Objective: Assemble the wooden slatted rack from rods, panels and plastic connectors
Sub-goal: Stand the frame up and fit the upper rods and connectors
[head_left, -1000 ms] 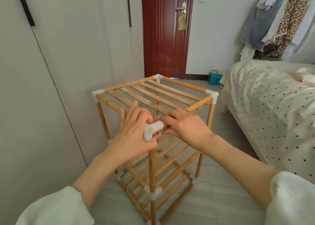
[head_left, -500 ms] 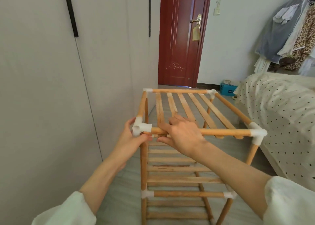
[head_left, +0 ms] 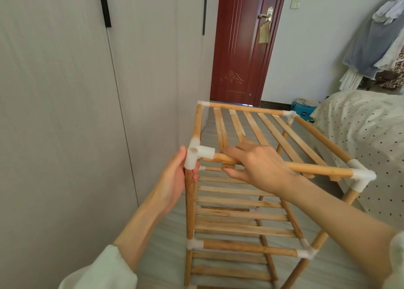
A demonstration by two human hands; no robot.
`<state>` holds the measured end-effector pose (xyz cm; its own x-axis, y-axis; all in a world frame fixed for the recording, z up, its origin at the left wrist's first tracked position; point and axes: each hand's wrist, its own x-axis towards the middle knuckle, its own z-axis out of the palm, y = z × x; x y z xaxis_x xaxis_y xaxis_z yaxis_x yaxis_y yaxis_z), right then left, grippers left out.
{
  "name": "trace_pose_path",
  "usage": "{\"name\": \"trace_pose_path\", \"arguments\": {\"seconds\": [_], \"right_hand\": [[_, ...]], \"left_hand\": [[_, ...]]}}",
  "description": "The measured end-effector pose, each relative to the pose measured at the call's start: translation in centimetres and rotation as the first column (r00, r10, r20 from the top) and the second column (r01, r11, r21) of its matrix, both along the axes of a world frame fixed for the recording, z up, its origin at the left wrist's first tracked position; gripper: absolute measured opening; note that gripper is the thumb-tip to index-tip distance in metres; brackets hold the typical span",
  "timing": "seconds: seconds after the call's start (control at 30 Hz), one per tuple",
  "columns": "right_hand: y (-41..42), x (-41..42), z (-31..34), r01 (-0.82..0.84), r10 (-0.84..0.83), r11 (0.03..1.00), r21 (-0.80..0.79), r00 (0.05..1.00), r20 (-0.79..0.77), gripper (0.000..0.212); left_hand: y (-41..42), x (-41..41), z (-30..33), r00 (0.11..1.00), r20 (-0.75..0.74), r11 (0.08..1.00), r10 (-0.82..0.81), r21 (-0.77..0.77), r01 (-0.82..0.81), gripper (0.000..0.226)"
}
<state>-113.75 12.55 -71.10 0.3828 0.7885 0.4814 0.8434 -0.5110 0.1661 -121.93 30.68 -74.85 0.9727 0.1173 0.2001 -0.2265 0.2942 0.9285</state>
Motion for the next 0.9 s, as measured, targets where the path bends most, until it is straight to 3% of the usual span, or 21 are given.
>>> {"name": "trace_pose_path", "arguments": {"seconds": [0.07,0.17,0.23,0.37,0.5,0.6,0.77,0.9], "right_hand": [[-0.1,0.1,-0.1,-0.006,0.006,1.0,0.023,1.0,0.002,0.037],[0.3,0.2,-0.3,-0.016,0.015,0.999,0.038,1.0,0.019,0.042],[0.4,0.2,-0.4,-0.013,0.013,0.999,0.035,1.0,0.024,0.042],[0.1,0.1,-0.2,-0.027,0.028,0.999,0.032,1.0,-0.006,0.037],[0.0,0.3,-0.2,-0.031,0.032,0.999,0.035,0.999,-0.013,0.038],[0.0,0.5,-0.2,-0.027,0.028,0.999,0.034,0.999,-0.035,0.036],[0.1,0.5,-0.2,-0.002,0.003,1.0,0.013,0.998,-0.069,0.039],[0.1,0.4,-0.1,0.006,-0.004,1.0,0.016,0.997,-0.083,0.035]], "left_hand": [[0.0,0.0,0.1,0.999,-0.01,0.999,0.035,0.036,-0.035,0.048],[-0.2,0.3,0.4,0.994,-0.023,0.965,0.106,0.243,-0.098,0.073],[-0.6,0.5,0.6,0.983,-0.039,0.94,0.18,0.303,-0.16,0.073],[-1.0,0.7,0.6,0.979,-0.074,0.962,0.192,0.213,-0.173,0.06],[-0.3,0.3,0.1,0.987,0.021,0.95,0.159,0.268,-0.159,0.062],[0.0,-0.2,-0.6,0.984,0.084,0.939,0.159,0.294,-0.177,0.042],[0.3,-0.5,-0.7,0.993,0.047,0.985,0.108,0.133,-0.113,0.029],[0.6,-0.6,-0.5,0.996,0.029,0.992,0.082,0.092,-0.085,0.031]]}}
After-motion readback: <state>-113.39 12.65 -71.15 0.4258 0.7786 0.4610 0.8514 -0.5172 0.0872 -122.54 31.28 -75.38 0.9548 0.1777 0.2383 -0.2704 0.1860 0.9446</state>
